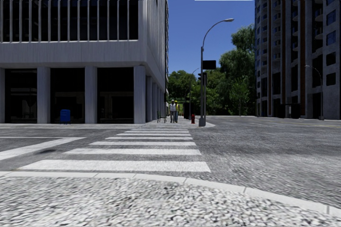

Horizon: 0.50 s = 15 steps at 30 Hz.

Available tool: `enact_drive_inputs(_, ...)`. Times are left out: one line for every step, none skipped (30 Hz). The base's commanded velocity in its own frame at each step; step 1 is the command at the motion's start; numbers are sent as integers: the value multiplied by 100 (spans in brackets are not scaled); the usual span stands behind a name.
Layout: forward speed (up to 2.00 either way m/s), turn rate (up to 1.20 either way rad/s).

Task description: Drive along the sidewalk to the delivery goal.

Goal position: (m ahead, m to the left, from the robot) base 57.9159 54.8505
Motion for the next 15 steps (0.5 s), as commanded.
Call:
enact_drive_inputs(200,0)
enact_drive_inputs(200,0)
enact_drive_inputs(200,0)
enact_drive_inputs(200,0)
enact_drive_inputs(200,0)
enact_drive_inputs(200,0)
enact_drive_inputs(200,0)
enact_drive_inputs(200,1)
enact_drive_inputs(200,1)
enact_drive_inputs(200,7)
enact_drive_inputs(200,10)
enact_drive_inputs(200,12)
enact_drive_inputs(200,15)
enact_drive_inputs(200,15)
enact_drive_inputs(200,19)
